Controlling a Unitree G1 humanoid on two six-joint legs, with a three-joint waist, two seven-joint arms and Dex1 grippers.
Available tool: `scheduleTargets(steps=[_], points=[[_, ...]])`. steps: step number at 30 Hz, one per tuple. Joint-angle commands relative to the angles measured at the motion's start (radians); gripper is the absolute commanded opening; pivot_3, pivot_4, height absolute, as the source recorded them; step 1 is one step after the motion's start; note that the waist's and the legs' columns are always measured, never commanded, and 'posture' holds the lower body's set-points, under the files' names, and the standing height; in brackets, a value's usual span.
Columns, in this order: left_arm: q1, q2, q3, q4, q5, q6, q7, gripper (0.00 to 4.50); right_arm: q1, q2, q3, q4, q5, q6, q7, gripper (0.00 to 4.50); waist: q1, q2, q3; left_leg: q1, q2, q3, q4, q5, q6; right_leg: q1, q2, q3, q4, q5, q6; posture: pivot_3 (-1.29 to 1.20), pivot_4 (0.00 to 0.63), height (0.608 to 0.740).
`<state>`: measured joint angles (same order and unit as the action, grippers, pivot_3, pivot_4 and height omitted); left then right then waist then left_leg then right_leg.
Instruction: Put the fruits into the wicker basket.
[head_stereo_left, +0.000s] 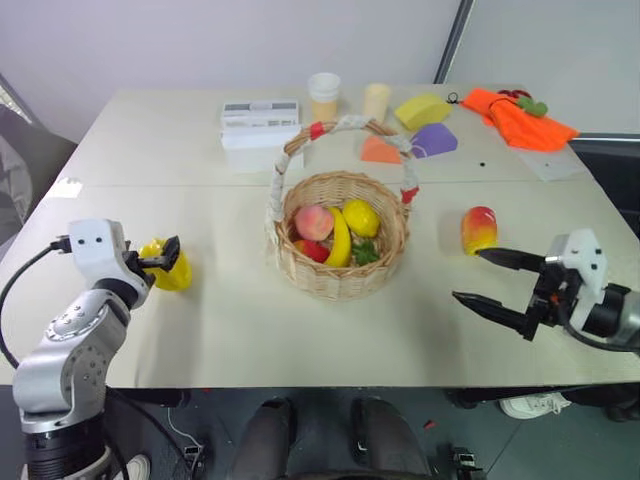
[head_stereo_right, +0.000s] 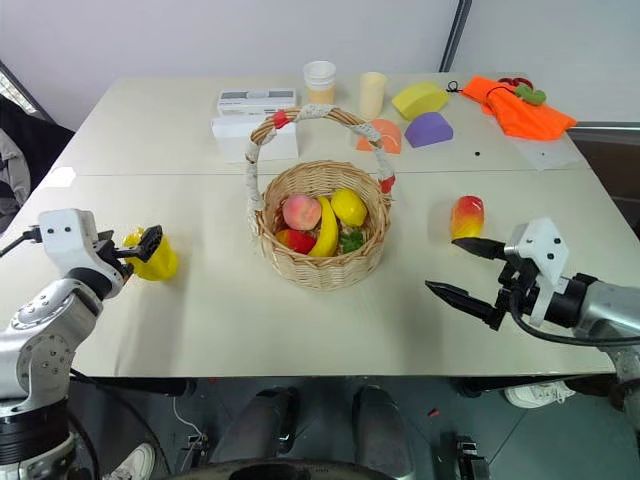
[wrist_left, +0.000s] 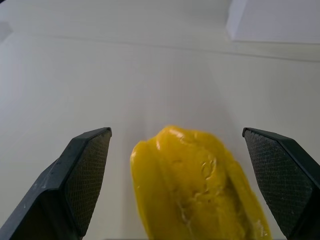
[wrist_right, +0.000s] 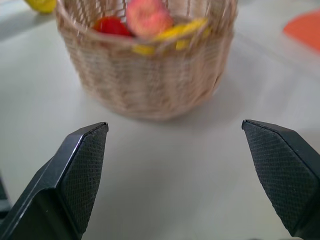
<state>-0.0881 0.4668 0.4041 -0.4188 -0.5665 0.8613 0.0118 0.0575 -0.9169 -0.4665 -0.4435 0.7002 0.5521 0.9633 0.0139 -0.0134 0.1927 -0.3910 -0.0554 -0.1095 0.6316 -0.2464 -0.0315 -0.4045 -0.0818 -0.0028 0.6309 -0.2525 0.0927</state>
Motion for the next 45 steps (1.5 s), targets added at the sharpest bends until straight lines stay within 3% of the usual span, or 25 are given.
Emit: scheduleTargets(steps=[1,5,11,14,17,22,28,31,33,36,37,42,45], points=[[-0.029,-0.004,-0.010,-0.030,0.012,0.048,0.019,4.50,-0.084,-0.027,-0.051,-0.066,0.109,0.047,-0.023,4.46,0.000,0.000,0.000,0.000,0.000,0.000,0.000,0.000,0.000,0.000,0.000,0.000,0.000,0.000,0.000,0.00,0.150,0.740],[-0.047,-0.011,-0.023,-0.036,0.011,0.109,0.027,4.50,-0.178,-0.025,-0.011,-0.117,0.189,0.092,-0.050,4.46,0.001,-0.001,0.000,0.000,0.000,0.000,0.000,0.000,0.000,0.000,0.000,0.000,0.000,0.000,0.000,0.00,0.150,0.740],[-0.071,-0.066,-0.013,-0.043,0.000,0.208,0.056,4.50,-0.216,0.020,0.141,-0.193,0.171,0.083,-0.067,4.46,0.000,-0.001,0.000,0.000,0.000,0.000,0.000,0.000,0.000,0.000,0.000,0.000,-0.001,0.000,0.000,0.00,0.150,0.740],[-0.081,-0.095,0.011,-0.043,-0.004,0.226,0.066,3.65,-0.206,0.028,0.161,-0.194,0.159,0.070,-0.065,4.50,0.001,-0.001,0.000,-0.001,0.000,0.000,0.000,0.000,0.000,0.000,-0.001,0.000,-0.001,0.000,0.000,0.00,0.150,0.740],[-0.087,-0.087,0.005,-0.039,0.009,0.222,0.053,2.34,-0.195,0.025,0.170,-0.186,0.141,0.057,-0.053,4.50,0.001,-0.001,0.000,-0.001,-0.001,0.000,0.001,0.000,0.000,0.000,-0.001,0.000,-0.001,0.000,0.000,0.00,0.150,0.740],[-0.090,-0.074,0.005,-0.033,0.027,0.174,0.018,2.34,-0.191,0.030,0.181,-0.183,0.124,0.049,-0.053,4.50,-0.001,-0.001,0.000,-0.001,-0.001,0.000,0.001,0.000,0.000,-0.001,-0.001,0.000,-0.001,0.000,0.000,0.00,0.150,0.740],[0.011,0.077,0.063,-0.141,-0.076,-0.026,-0.344,2.34,-0.185,0.029,0.180,-0.170,0.099,0.039,-0.056,4.50,-0.001,-0.001,0.000,-0.001,0.000,0.000,-0.001,0.000,0.000,-0.002,-0.001,0.000,-0.001,-0.002,-0.003,0.00,0.150,0.740],[0.111,0.176,0.178,-0.224,-0.342,0.017,-0.593,2.34,-0.196,0.023,0.170,-0.140,0.086,0.030,-0.048,4.50,-0.002,-0.001,0.000,-0.002,0.001,0.001,-0.001,0.000,0.000,-0.003,-0.003,0.000,-0.002,-0.002,-0.004,0.00,0.150,0.740],[0.131,0.243,0.192,-0.263,-0.462,0.061,-0.658,2.34,-0.204,0.020,0.168,-0.122,0.076,0.022,-0.042,4.50,0.000,-0.001,0.001,-0.002,0.000,0.001,-0.001,0.000,0.000,-0.003,-0.004,0.000,-0.002,-0.002,-0.004,0.00,0.150,0.740],[0.044,0.312,0.087,-0.299,-0.516,0.098,-0.625,2.34,-0.218,0.020,0.168,-0.098,0.066,0.015,-0.037,4.50,0.013,-0.001,0.001,-0.002,0.000,0.001,0.000,0.000,0.000,0.000,-0.006,-0.001,-0.002,-0.002,-0.004,0.00,0.150,0.740],[-0.041,0.304,0.000,-0.305,-0.481,0.096,-0.584,2.34,-0.225,0.021,0.166,-0.090,0.063,0.013,-0.038,4.50,0.015,0.000,0.001,-0.002,0.000,0.002,0.001,0.000,0.000,0.001,-0.006,-0.001,-0.002,-0.002,-0.004,0.00,0.150,0.740],[-0.389,0.243,-0.397,-0.217,-0.195,0.102,-0.420,2.34,-0.232,0.024,0.148,-0.089,0.059,0.011,-0.051,4.50,0.025,-0.001,0.001,-0.001,-0.001,0.003,0.004,0.000,0.000,0.005,-0.005,-0.001,-0.002,-0.001,-0.003,0.00,0.150,0.740],[-0.543,0.129,-0.504,-0.113,-0.134,0.115,-0.363,2.34,-0.217,0.030,0.134,-0.110,0.062,0.016,-0.069,4.50,0.022,-0.002,0.001,-0.001,-0.001,0.008,0.001,0.000,0.000,0.003,-0.005,0.001,-0.003,-0.001,0.002,0.00,0.150,0.740]])
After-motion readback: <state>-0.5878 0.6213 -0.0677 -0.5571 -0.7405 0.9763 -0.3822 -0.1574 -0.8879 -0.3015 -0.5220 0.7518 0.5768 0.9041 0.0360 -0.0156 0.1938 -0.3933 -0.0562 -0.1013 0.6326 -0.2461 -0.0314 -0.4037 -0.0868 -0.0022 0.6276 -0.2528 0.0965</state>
